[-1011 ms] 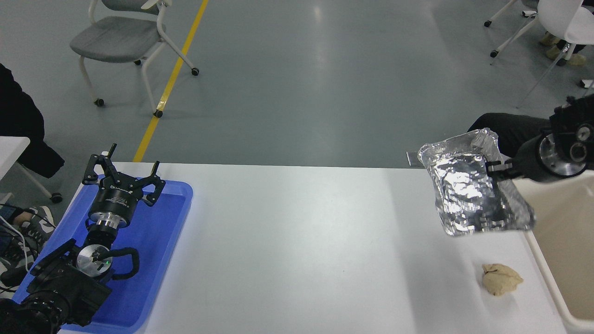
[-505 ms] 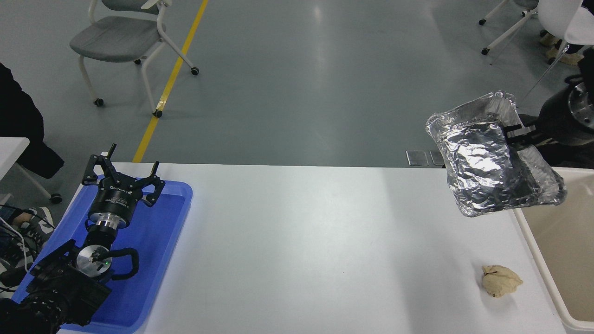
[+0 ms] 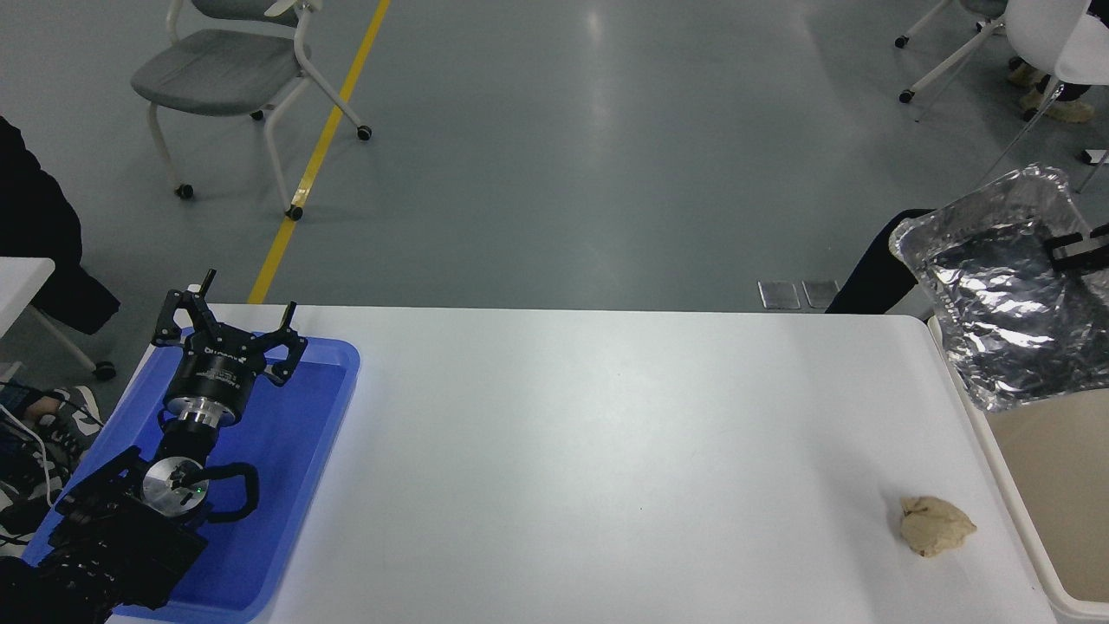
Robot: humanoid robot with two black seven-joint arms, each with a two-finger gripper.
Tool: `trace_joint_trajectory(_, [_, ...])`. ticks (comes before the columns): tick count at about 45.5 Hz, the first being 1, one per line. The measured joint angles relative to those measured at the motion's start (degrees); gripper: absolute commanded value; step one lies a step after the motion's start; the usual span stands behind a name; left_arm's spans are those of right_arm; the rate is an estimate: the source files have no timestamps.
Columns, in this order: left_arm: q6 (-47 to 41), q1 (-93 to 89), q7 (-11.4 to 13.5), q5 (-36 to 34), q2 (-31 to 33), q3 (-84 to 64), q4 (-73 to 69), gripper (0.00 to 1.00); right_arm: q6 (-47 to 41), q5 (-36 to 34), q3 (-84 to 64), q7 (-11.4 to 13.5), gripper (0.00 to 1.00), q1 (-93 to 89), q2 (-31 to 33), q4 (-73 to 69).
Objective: Pick up foil plate and place in dustbin
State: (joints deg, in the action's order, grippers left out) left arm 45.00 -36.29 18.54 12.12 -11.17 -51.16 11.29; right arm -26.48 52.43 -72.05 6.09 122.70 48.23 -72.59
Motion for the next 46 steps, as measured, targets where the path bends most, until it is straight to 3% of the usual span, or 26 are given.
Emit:
trace_joint_trajectory(16, [0.00, 0.00, 0.00, 0.00, 0.00, -0.01, 0.03, 1.00, 4.61, 5.95, 16.52, -1.48, 0.00, -26.16, 4.90, 21.26])
trace_joint_trajectory(33, [0.00, -0.01, 0.00, 0.00, -0.01, -0.03, 0.04, 1.00, 14.97, 5.99, 34.38, -2.06, 0.00, -57.59, -2.67, 43.12])
trace_joint_trajectory(46, [0.00, 0.01, 0.00, 0.00, -0.07, -0.04, -0.02, 1.00, 17.35, 5.67, 45.04, -2.12, 0.00, -70.39, -7.54, 51.79])
